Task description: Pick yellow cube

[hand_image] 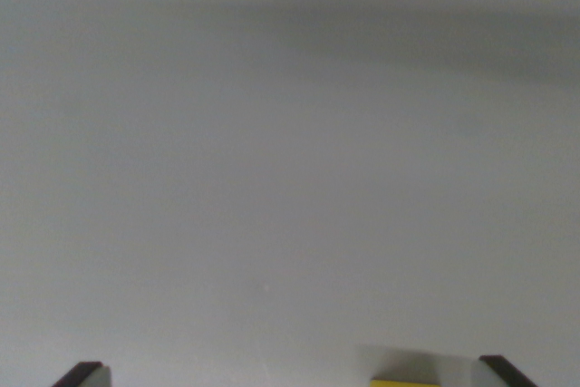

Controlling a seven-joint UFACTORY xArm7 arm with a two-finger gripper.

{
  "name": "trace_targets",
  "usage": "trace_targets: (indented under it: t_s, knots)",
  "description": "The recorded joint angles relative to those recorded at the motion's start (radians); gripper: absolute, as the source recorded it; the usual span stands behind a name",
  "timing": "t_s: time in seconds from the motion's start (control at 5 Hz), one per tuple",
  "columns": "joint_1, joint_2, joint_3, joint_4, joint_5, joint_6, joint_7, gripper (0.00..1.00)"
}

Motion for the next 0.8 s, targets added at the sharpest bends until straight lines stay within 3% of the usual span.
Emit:
trace_targets:
  t_s: [0.2,0.4,0.6,0.8]
  knots:
    - [0.0,0.0,0.0,0.0,0.0,0.0,0.0,0.0]
    - [-0.0054,0.008,-0.008,-0.044,0.0063,-0.047,-0.016,0.0]
    - [-0.0054,0.008,-0.008,-0.044,0.0063,-0.047,-0.016,0.0]
    - [-0.0106,0.016,-0.016,-0.085,0.0123,-0.092,-0.031,0.0]
